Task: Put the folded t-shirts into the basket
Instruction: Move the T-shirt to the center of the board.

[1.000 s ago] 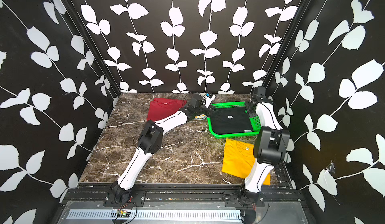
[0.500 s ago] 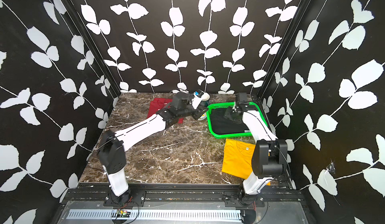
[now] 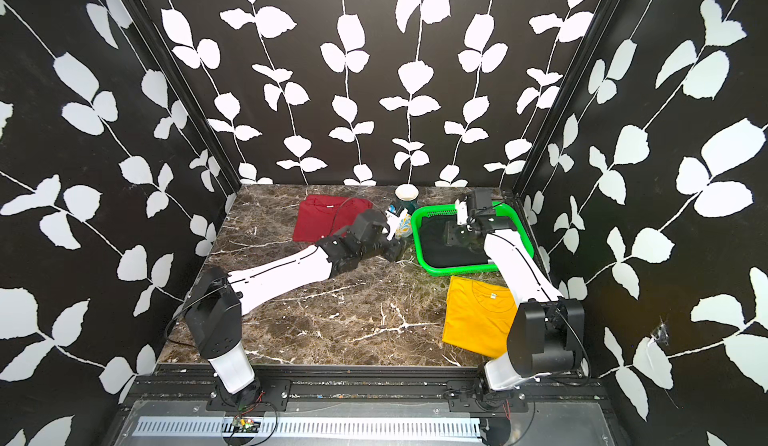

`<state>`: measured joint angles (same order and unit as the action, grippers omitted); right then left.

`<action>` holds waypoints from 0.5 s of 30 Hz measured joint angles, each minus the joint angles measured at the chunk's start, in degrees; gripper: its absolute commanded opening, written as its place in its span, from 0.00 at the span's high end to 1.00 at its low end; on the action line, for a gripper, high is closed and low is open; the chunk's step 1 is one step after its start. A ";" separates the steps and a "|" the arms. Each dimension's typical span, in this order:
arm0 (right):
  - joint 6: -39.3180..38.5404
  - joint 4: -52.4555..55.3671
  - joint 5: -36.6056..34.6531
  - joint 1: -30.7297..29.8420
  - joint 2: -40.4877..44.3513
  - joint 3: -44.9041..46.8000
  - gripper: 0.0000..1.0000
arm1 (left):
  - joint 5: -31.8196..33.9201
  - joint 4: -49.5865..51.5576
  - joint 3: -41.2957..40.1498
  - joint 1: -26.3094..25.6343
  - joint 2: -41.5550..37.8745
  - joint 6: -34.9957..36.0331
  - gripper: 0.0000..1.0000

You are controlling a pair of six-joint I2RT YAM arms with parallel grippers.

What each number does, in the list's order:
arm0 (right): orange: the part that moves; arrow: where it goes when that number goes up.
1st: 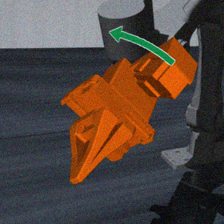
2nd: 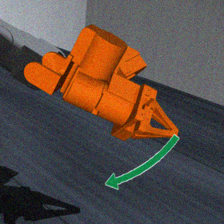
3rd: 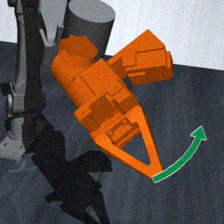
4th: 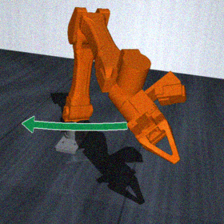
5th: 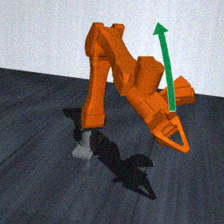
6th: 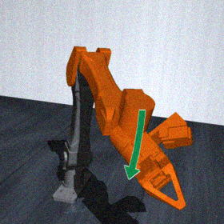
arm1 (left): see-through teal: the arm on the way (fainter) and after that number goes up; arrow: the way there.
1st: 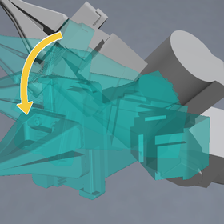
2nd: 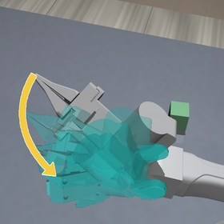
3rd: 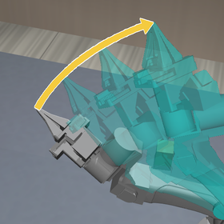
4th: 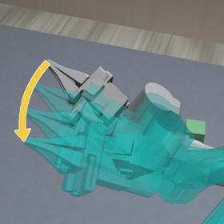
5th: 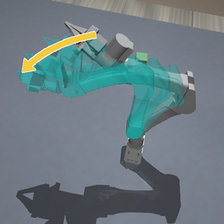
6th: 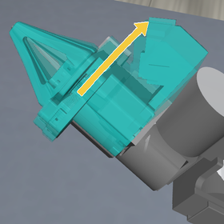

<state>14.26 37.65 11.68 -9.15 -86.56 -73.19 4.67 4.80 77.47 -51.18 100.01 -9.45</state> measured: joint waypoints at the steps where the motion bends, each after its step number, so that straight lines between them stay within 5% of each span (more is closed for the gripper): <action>1: 1.42 0.07 -1.36 -1.01 0.35 0.74 0.51 | 0.44 -0.11 -1.92 0.09 -0.66 0.24 0.33; 10: 19.80 5.84 -12.02 -2.32 26.67 22.01 0.60 | -0.04 -3.37 -19.30 0.31 -15.15 4.52 0.36; 15: 23.58 7.74 -12.55 -2.34 30.08 27.58 0.68 | -0.61 -5.64 -26.43 0.20 -20.22 4.09 0.36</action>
<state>37.85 45.39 -0.86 -11.49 -56.49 -45.60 4.05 -0.84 51.05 -50.98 79.79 -5.37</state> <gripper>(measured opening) 0.335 0.644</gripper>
